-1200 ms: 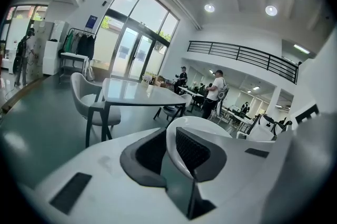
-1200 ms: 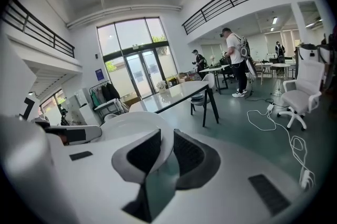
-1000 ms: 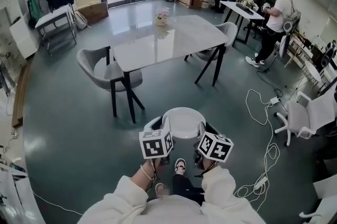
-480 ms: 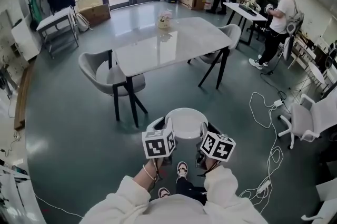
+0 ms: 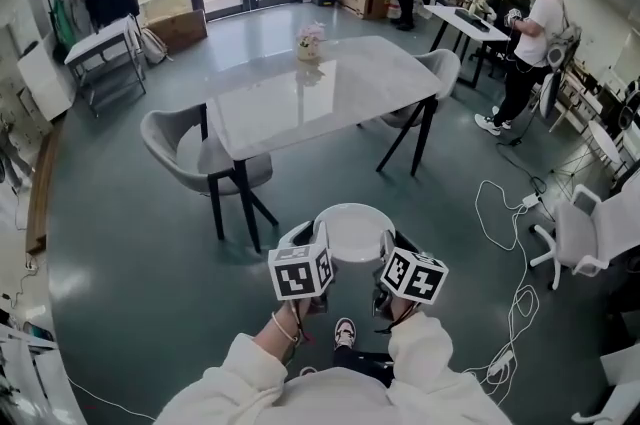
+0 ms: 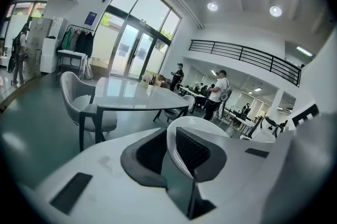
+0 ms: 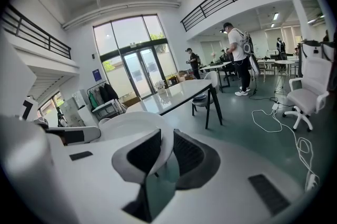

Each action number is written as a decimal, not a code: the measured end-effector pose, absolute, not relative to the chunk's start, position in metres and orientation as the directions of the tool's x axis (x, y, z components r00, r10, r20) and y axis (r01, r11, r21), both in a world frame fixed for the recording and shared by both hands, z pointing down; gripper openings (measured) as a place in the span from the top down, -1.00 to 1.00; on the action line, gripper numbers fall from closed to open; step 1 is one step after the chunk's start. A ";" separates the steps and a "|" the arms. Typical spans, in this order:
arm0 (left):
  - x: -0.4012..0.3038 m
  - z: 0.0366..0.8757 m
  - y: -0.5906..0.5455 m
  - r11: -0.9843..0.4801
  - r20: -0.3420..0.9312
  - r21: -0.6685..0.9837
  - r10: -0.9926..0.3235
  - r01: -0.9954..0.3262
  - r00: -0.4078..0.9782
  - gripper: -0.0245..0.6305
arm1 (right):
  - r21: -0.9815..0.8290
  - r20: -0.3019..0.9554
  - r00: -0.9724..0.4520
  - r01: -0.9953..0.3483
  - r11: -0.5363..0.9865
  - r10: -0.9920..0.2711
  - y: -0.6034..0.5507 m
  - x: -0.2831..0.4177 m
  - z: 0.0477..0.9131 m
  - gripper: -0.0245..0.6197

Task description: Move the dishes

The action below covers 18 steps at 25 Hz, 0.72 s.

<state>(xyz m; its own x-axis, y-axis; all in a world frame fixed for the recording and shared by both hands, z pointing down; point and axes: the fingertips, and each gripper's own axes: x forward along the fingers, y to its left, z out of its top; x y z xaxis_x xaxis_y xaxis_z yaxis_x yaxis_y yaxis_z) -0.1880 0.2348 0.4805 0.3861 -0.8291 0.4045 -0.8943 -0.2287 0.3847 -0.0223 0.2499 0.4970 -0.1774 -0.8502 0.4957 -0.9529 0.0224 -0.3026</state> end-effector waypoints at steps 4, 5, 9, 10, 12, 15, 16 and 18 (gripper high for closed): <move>-0.178 0.479 0.208 -0.230 0.410 0.385 -0.826 -0.894 0.388 0.77 | -0.305 0.504 -0.178 -0.952 0.018 -0.845 0.223 -0.011 0.497 0.53; -0.174 0.479 0.200 -0.230 0.411 0.385 -0.825 -0.894 0.389 0.77 | -0.307 0.506 -0.179 -0.952 0.018 -0.844 0.216 -0.008 0.497 0.53; -0.160 0.477 0.169 -0.232 0.414 0.382 -0.823 -0.895 0.390 0.77 | -0.303 0.508 -0.172 -0.953 0.012 -0.844 0.185 0.007 0.492 0.53; -0.156 0.476 0.160 -0.233 0.414 0.381 -0.822 -0.895 0.390 0.77 | -0.304 0.507 -0.173 -0.952 0.012 -0.844 0.177 0.011 0.492 0.53; -0.148 0.474 0.143 -0.235 0.415 0.379 -0.822 -0.895 0.391 0.77 | -0.305 0.504 -0.174 -0.952 0.014 -0.846 0.160 0.019 0.490 0.53; -0.134 0.473 0.119 -0.240 0.414 0.379 -0.820 -0.894 0.396 0.77 | -0.314 0.501 -0.183 -0.949 0.019 -0.846 0.136 0.031 0.490 0.53; -0.129 0.473 0.111 -0.242 0.414 0.380 -0.818 -0.893 0.398 0.77 | -0.318 0.501 -0.187 -0.948 0.021 -0.845 0.129 0.035 0.491 0.53; -0.120 0.472 0.098 -0.244 0.417 0.381 -0.815 -0.892 0.402 0.77 | -0.314 0.503 -0.181 -0.949 0.016 -0.845 0.116 0.045 0.487 0.54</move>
<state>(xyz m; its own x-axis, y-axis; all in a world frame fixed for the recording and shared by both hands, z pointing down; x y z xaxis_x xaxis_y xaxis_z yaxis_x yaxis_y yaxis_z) -0.1200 0.0979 0.4721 0.4015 -0.8152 0.4173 -0.8917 -0.2442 0.3810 0.0451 0.1163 0.4874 -0.1814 -0.8449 0.5032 -0.9492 0.0165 -0.3144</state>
